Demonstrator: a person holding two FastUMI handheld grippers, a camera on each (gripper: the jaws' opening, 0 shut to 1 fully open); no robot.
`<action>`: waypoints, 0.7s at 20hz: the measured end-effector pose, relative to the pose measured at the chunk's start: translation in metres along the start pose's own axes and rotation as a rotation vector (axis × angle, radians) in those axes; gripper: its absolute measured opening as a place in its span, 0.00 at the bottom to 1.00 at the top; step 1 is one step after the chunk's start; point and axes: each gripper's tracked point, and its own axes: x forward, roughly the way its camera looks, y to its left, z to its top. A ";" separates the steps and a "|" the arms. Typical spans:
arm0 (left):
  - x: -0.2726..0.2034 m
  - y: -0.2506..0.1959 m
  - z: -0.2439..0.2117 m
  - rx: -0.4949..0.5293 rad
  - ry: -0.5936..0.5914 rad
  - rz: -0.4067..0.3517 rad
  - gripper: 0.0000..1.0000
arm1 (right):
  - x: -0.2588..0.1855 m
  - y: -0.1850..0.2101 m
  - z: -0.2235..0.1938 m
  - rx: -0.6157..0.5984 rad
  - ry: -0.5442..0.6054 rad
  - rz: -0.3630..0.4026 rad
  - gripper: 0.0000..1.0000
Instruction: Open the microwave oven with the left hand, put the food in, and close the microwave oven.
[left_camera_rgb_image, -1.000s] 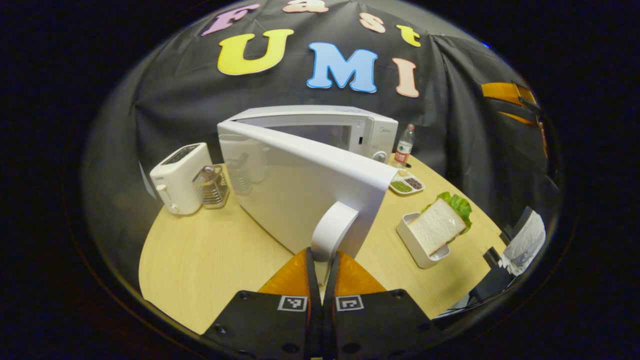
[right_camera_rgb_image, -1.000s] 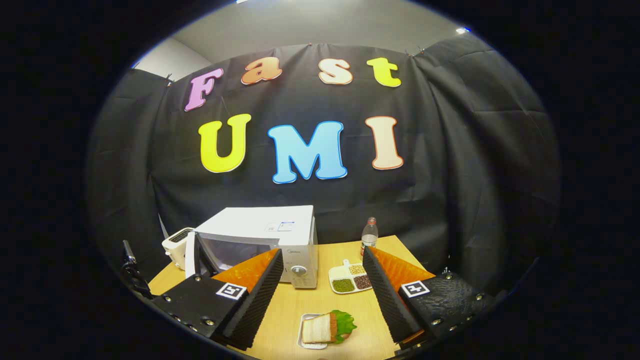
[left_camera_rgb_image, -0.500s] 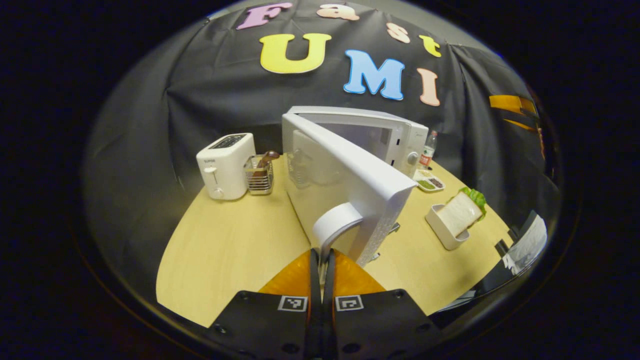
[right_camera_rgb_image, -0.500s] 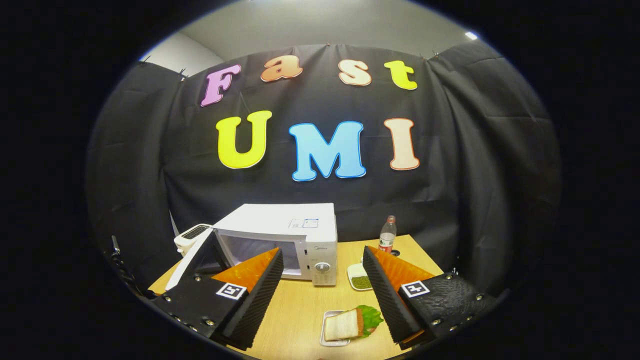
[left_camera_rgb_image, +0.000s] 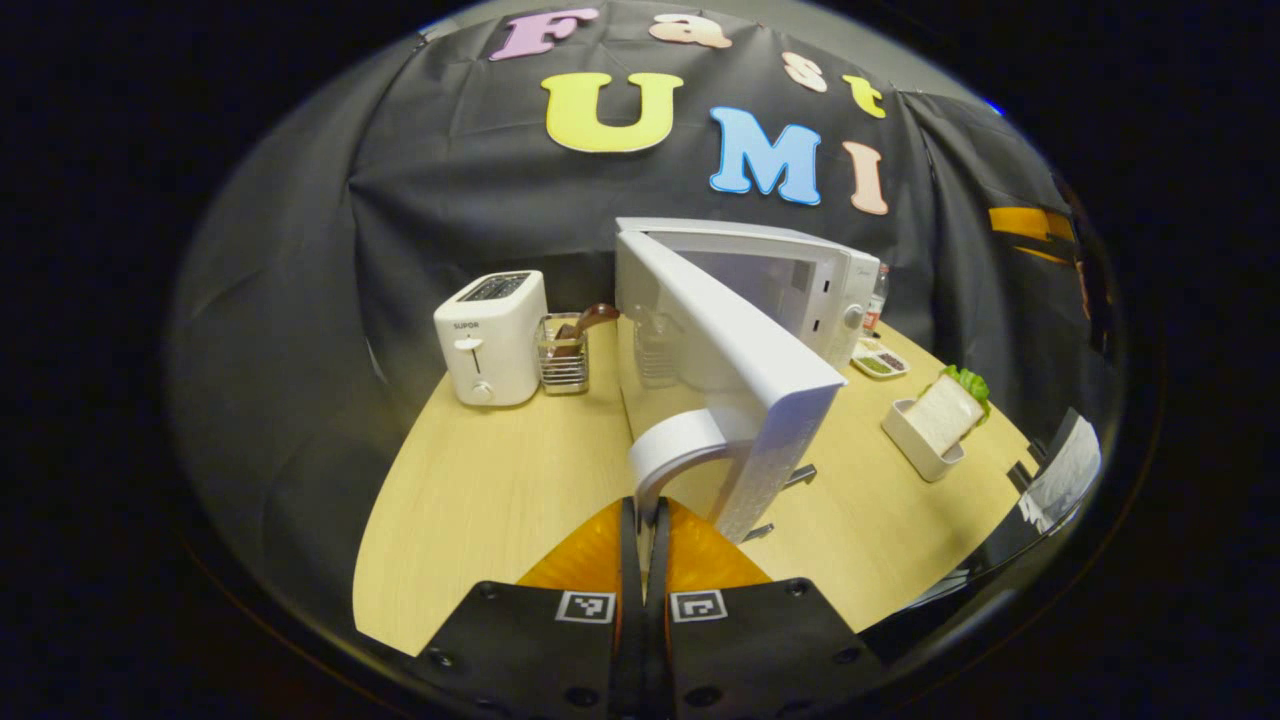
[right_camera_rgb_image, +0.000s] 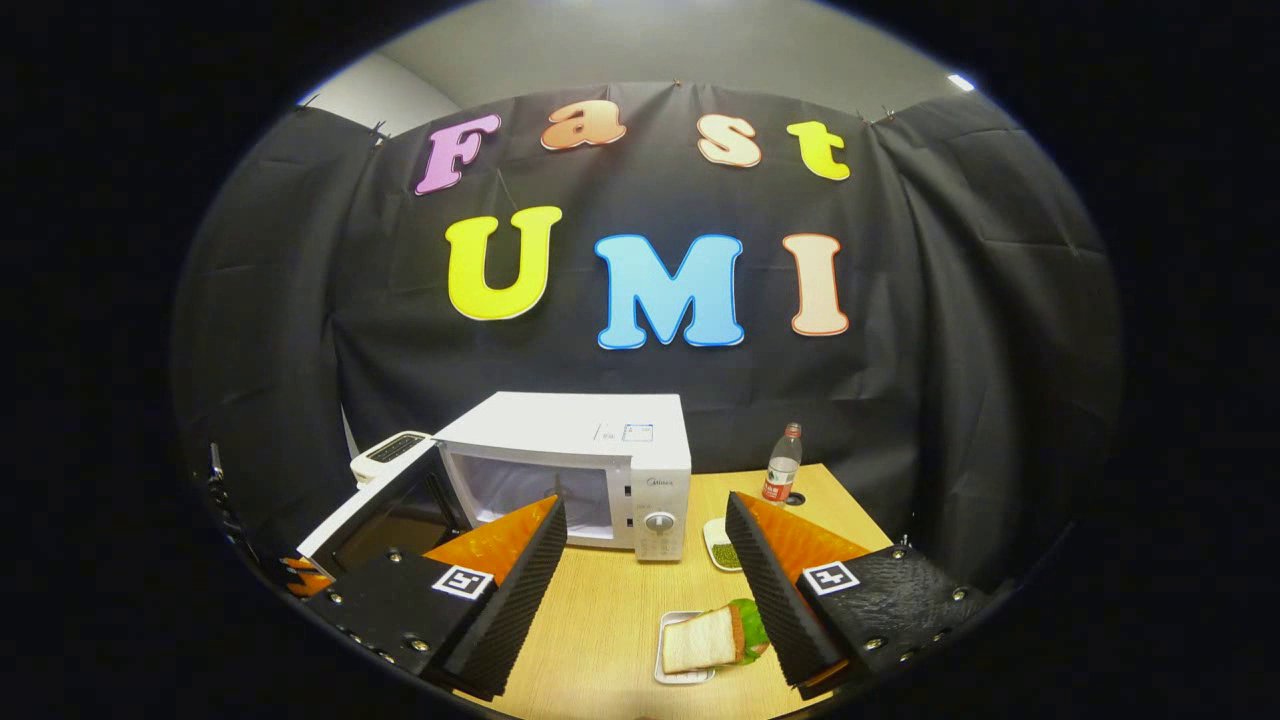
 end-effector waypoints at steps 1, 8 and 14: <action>0.001 0.007 -0.001 -0.001 -0.001 0.004 0.06 | 0.000 0.001 -0.003 0.006 0.007 0.001 0.96; -0.002 0.032 -0.001 0.008 -0.012 0.004 0.07 | 0.014 -0.026 -0.057 0.063 0.116 -0.041 0.97; -0.006 0.049 -0.001 0.027 -0.042 0.028 0.13 | 0.021 -0.062 -0.136 0.134 0.293 -0.106 0.97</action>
